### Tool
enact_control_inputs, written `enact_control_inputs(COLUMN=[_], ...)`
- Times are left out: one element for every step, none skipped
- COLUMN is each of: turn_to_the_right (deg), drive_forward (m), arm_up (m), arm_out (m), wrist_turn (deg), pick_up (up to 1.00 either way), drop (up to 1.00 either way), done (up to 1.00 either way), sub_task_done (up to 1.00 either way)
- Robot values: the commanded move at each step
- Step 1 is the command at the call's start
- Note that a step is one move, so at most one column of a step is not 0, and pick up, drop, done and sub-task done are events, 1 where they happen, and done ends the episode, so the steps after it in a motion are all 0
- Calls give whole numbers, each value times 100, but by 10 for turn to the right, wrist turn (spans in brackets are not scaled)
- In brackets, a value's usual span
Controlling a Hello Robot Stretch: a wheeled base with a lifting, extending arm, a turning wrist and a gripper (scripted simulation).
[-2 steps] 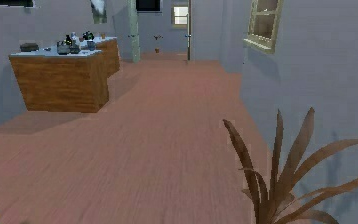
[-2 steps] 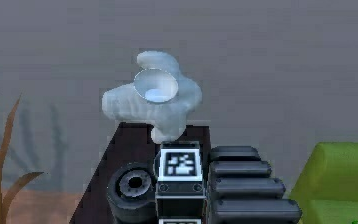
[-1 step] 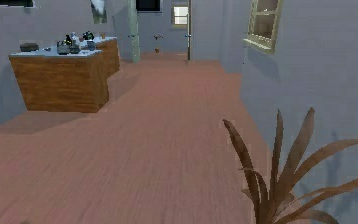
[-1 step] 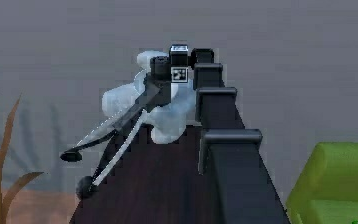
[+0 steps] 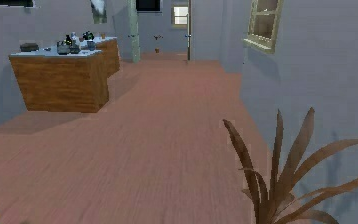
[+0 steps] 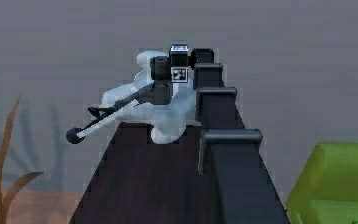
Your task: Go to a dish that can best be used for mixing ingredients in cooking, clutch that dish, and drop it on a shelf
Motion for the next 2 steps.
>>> enact_control_inputs(turn_to_the_right=[0,0], drive_forward=[0,0], arm_up=[0,0], arm_out=[0,0], wrist_turn=[450,180], pick_up=[0,0], drop=[0,0], done=[0,0], sub_task_done=[0,0])
